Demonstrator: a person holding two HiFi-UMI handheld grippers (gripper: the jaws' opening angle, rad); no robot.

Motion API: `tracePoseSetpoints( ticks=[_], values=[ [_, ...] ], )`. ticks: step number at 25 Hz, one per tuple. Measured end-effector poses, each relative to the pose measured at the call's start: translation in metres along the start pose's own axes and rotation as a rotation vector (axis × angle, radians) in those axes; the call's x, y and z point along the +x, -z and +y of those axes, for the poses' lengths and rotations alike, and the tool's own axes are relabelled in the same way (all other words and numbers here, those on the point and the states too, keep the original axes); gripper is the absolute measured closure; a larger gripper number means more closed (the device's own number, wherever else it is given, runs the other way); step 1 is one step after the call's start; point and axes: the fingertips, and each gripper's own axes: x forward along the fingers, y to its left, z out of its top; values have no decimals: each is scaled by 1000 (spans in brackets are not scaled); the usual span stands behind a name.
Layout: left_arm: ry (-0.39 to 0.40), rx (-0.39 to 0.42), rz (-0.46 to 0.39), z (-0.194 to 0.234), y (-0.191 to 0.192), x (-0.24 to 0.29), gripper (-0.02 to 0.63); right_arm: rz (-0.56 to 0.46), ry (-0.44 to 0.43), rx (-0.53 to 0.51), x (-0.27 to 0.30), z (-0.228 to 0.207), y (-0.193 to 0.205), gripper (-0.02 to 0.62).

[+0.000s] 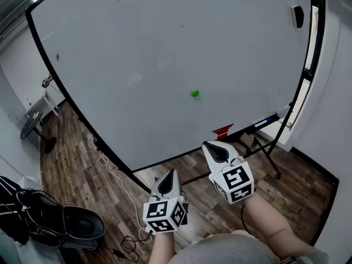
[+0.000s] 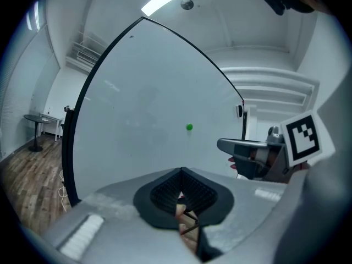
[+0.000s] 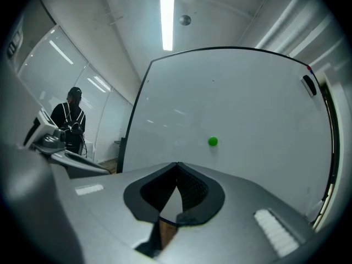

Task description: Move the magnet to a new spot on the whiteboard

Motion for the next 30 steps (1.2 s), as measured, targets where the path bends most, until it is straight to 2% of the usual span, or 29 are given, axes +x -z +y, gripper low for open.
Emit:
tracePoseSetpoints(
  ticks=[10, 22, 30],
  values=[
    [-47, -27, -2, 20, 7, 6, 602, -16, 94, -57, 58, -56, -23, 589],
    [-140, -39, -28, 50, -2, 35, 602, -22, 110, -62, 122, -94, -32, 477],
    [-171, -34, -35, 59, -4, 54, 601, -44, 126, -47, 148, -110, -34, 464]
  ],
)
